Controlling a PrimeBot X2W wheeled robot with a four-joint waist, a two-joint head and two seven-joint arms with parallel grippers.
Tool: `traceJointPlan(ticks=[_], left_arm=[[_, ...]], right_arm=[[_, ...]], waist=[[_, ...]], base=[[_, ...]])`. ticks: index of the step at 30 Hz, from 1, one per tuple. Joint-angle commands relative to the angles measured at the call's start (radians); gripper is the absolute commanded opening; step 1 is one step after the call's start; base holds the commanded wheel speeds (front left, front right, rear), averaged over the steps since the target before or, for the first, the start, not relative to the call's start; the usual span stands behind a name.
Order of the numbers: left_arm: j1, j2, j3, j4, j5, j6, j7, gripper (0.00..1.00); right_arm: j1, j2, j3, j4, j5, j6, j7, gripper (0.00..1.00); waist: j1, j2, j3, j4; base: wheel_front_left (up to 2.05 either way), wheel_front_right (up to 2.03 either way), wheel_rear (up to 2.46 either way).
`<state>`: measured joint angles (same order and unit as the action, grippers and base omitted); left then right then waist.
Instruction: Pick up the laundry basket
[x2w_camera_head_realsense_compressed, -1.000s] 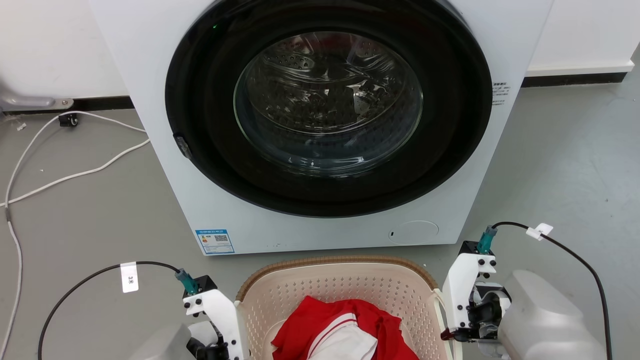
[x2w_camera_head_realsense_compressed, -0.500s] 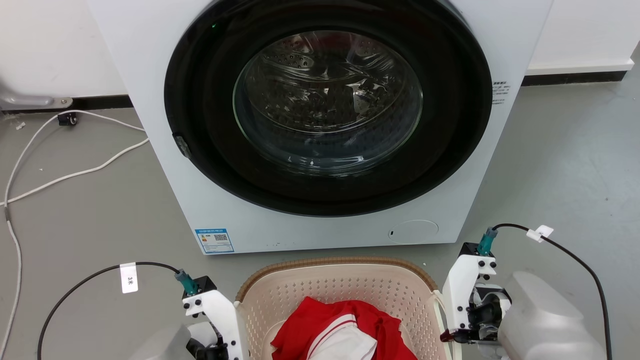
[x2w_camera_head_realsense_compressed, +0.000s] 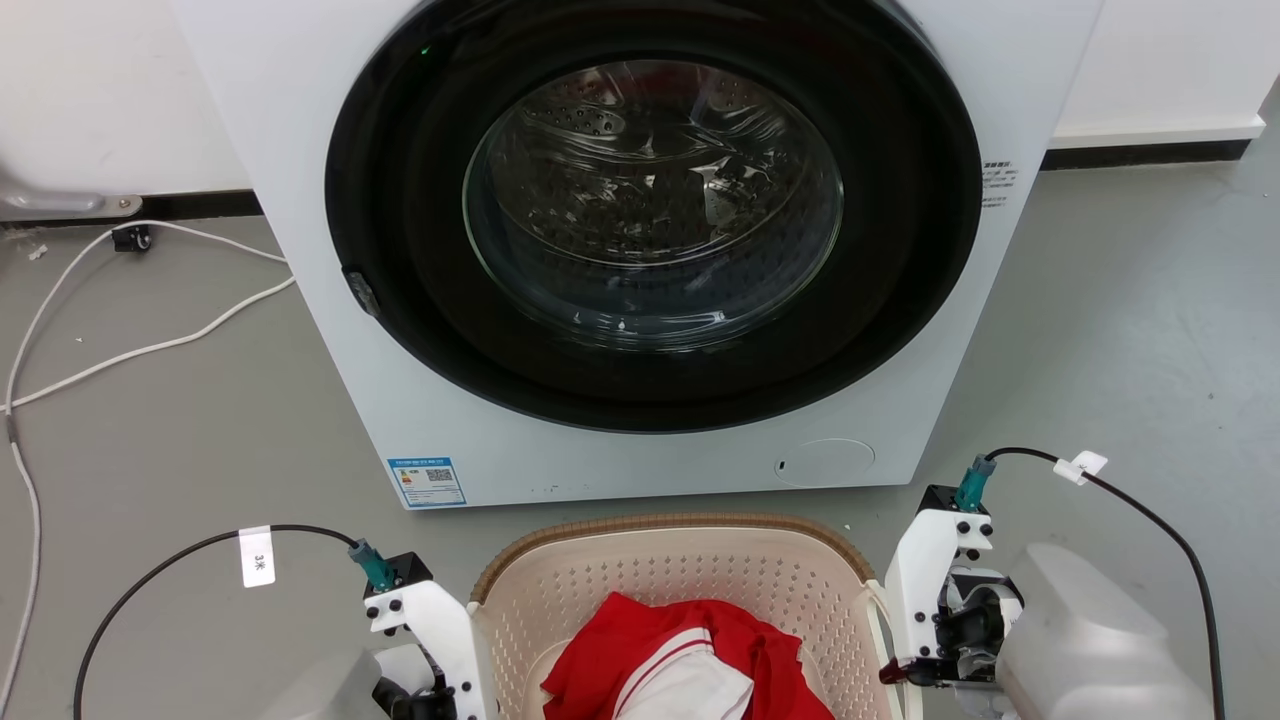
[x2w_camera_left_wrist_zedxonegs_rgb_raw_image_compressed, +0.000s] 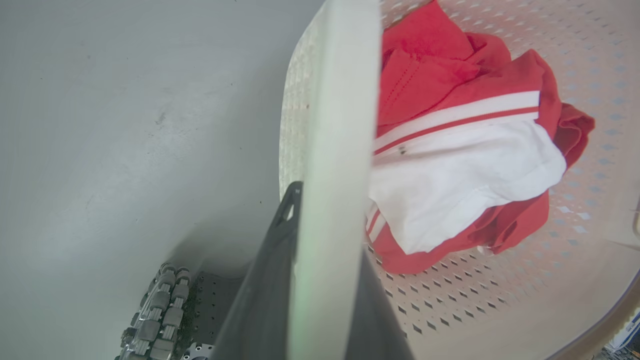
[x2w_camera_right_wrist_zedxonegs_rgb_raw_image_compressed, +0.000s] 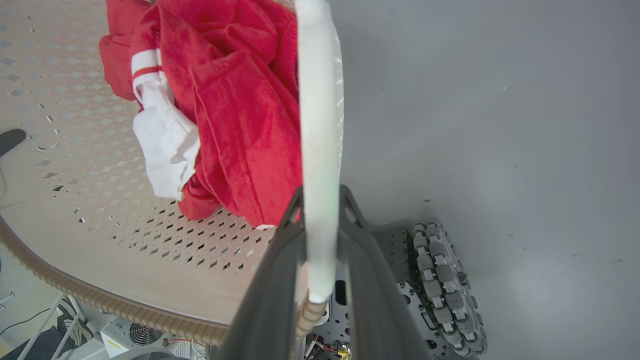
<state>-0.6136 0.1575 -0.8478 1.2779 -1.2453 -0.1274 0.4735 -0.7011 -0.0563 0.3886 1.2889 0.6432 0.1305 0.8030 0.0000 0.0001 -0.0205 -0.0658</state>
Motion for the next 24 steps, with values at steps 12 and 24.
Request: traceJointPlan(ticks=[12,24], left_arm=[[-0.003,-0.011,0.000,-0.004,-0.013,-0.006,-0.005,0.00],[-0.004,-0.012,-0.003,-0.001,-0.019,-0.006,-0.008,0.00]], right_arm=[[0.011,0.011,0.004,0.000,0.016,0.000,0.003,0.00],[0.011,0.011,0.006,0.000,0.022,0.001,0.004,0.00]], waist=[[0.0000,-0.0001,0.001,-0.001],[0.0000,-0.0001,0.003,-0.001]], base=[[0.00,0.00,0.00],[0.00,0.00,0.00]])
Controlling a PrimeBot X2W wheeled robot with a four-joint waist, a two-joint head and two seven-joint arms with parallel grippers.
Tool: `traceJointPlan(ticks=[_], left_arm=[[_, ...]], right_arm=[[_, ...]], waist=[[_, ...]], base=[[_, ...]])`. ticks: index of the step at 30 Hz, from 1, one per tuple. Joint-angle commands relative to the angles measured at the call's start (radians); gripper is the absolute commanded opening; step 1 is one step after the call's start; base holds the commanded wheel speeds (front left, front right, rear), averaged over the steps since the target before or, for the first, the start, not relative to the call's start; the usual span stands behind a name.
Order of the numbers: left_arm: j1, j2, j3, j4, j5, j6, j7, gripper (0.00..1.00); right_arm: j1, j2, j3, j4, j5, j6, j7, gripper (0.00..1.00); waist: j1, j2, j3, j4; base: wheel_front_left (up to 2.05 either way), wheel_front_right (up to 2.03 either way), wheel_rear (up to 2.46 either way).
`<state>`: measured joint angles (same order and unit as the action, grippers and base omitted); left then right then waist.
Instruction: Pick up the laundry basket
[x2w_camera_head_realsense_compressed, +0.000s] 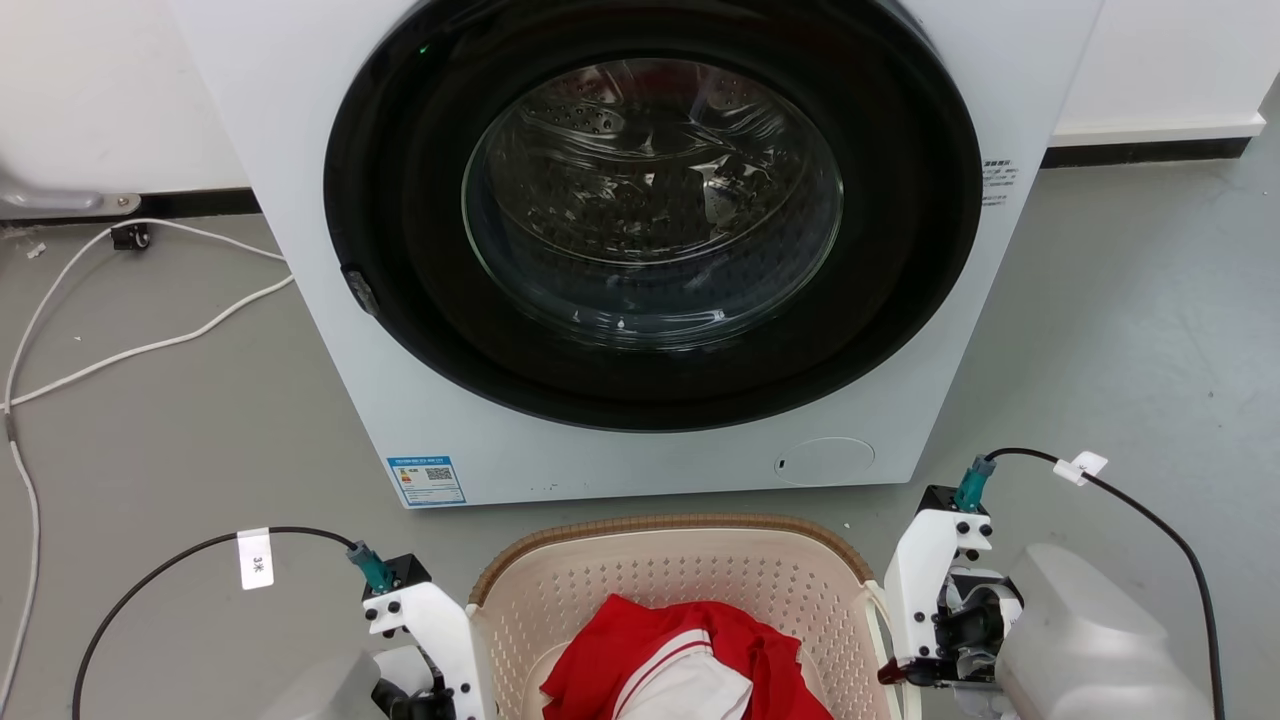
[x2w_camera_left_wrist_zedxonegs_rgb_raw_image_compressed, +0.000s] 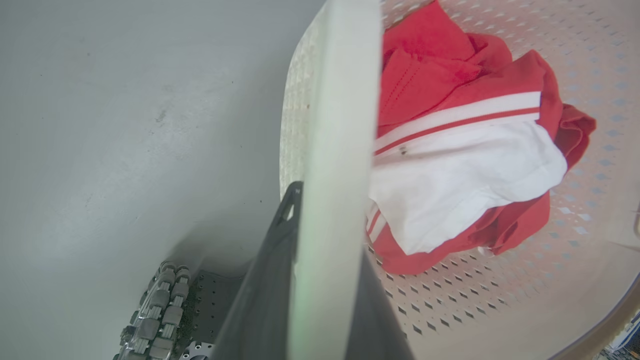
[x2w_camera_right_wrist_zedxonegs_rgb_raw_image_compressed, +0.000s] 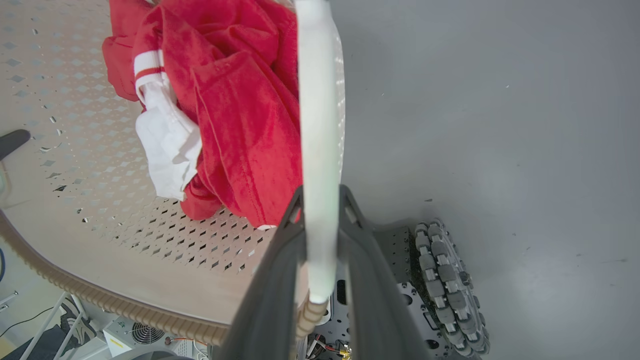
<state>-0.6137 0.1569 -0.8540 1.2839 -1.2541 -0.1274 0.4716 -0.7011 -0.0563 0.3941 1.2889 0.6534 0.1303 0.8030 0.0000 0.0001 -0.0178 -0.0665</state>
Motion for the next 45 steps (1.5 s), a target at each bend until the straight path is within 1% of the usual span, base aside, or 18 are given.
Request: traceJointPlan(ticks=[1,45], left_arm=[[-0.004,-0.011,0.003,-0.007,-0.011,-0.006,-0.006,0.00],[0.005,-0.015,-0.005,-0.002,-0.025,-0.006,-0.008,0.00]], right_arm=[[0.012,0.011,0.000,0.000,0.012,0.001,0.004,0.00],[0.015,0.012,0.004,0.000,0.028,0.001,0.006,0.00]], waist=[[0.0000,-0.0001,0.000,0.000],[0.0000,-0.0001,0.000,0.000]], base=[[0.00,0.00,0.00],[0.00,0.00,0.00]])
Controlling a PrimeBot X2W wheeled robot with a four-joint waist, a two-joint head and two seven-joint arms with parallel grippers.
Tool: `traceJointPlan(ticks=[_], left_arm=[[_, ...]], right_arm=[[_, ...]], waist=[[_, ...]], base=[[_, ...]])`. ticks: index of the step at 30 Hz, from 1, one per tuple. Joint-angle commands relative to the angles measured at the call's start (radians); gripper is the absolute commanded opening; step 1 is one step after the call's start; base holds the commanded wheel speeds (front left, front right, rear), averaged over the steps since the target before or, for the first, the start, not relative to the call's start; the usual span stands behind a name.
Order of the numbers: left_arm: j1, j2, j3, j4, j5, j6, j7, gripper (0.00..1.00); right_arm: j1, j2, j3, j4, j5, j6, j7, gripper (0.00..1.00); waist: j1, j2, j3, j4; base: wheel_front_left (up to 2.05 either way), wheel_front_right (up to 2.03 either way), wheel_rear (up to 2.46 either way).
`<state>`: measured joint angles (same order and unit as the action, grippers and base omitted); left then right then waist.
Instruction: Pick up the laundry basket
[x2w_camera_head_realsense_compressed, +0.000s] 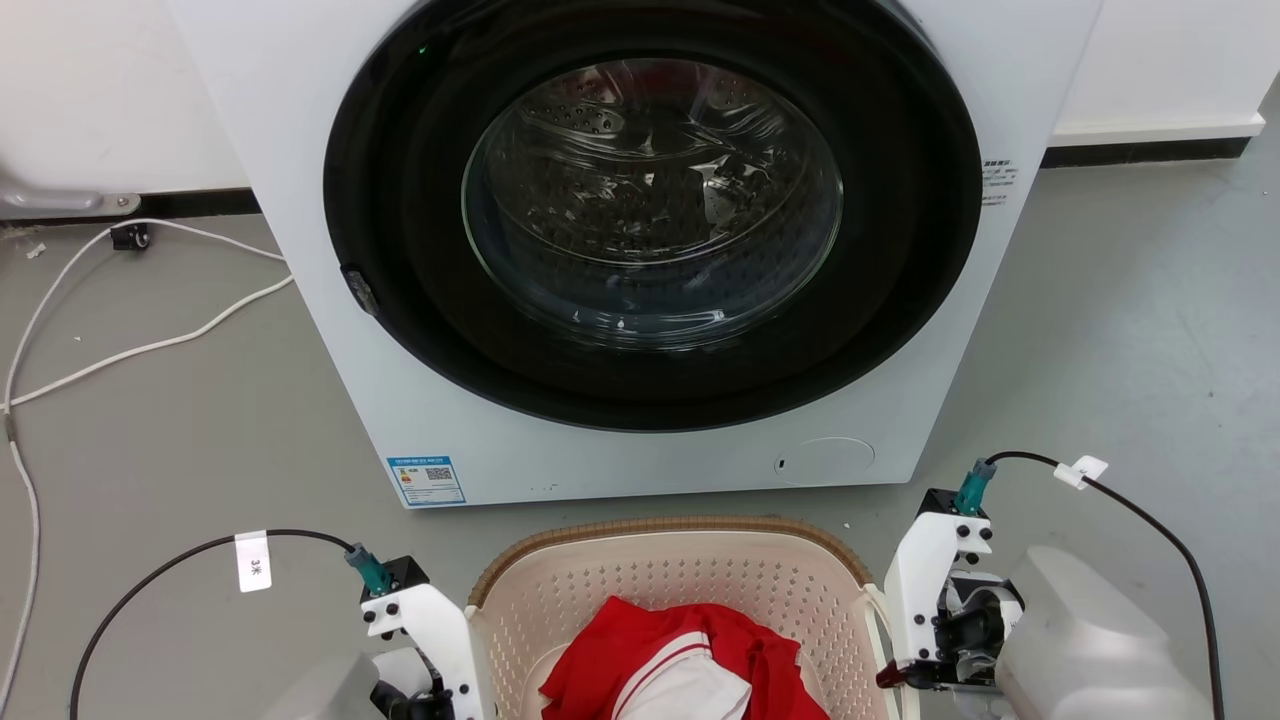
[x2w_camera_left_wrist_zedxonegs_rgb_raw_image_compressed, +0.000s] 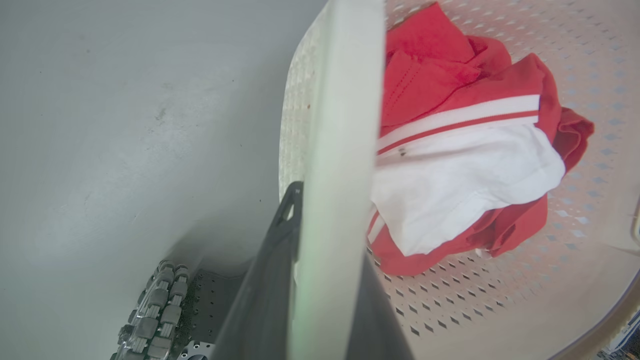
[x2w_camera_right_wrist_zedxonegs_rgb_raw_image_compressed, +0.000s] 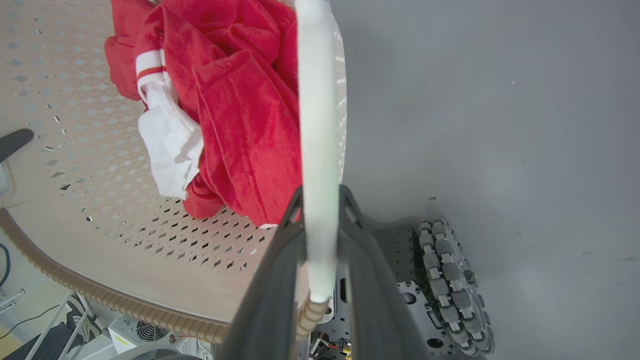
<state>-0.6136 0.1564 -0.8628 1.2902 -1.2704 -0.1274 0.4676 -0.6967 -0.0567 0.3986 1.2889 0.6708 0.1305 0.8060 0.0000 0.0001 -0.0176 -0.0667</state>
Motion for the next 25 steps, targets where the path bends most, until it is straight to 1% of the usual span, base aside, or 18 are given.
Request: traceJointPlan(ticks=[1,25], left_arm=[[0.005,-0.014,0.004,-0.008,-0.009,-0.006,-0.004,0.00],[0.010,-0.015,0.003,-0.006,-0.016,-0.006,-0.005,0.00]], right_arm=[[0.011,0.012,0.000,0.000,0.010,0.000,0.001,0.00],[0.007,0.012,0.006,0.000,0.013,0.001,-0.003,0.00]], waist=[[0.0000,-0.0001,0.000,0.000],[0.0000,-0.0001,0.004,0.003]], base=[[0.00,0.00,0.00],[0.00,0.00,0.00]])
